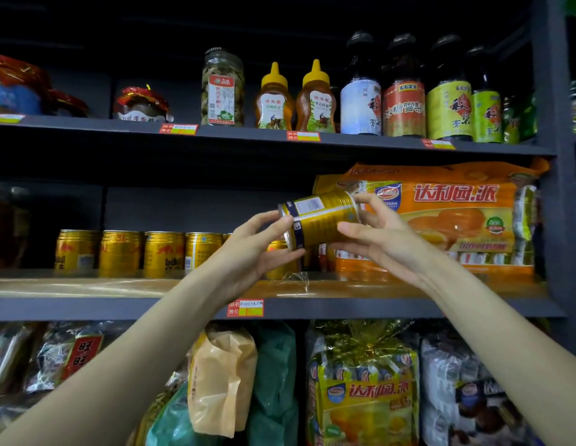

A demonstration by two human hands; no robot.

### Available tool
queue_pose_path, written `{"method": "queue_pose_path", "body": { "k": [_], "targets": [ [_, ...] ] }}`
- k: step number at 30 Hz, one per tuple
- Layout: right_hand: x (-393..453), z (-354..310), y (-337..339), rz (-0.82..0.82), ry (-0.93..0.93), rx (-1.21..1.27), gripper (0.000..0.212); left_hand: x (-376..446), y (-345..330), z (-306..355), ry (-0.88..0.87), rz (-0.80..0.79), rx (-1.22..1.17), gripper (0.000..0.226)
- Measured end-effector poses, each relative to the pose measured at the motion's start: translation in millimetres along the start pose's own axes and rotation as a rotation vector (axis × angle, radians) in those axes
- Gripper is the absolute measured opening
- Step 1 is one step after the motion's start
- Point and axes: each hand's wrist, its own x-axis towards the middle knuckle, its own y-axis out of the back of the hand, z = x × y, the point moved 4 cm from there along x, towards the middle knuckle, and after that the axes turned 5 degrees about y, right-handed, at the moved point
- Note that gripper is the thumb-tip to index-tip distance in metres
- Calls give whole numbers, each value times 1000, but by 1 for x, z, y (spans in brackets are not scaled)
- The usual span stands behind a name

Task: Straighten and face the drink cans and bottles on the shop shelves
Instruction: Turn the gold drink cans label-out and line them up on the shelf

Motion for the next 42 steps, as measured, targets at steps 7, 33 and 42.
{"method": "queue_pose_path", "body": {
  "k": [7, 33, 42],
  "targets": [
    [2, 12, -2, 101, -198, 159, 48, -7, -4, 9, -382, 31, 501, 62],
    [3, 8, -3, 91, 197, -45, 71, 22, -1, -6, -414, 30, 804, 62],
    [7, 7, -8, 36, 505, -613, 81, 30, 35, 2, -442, 176, 1140, 49]
  ]
}}
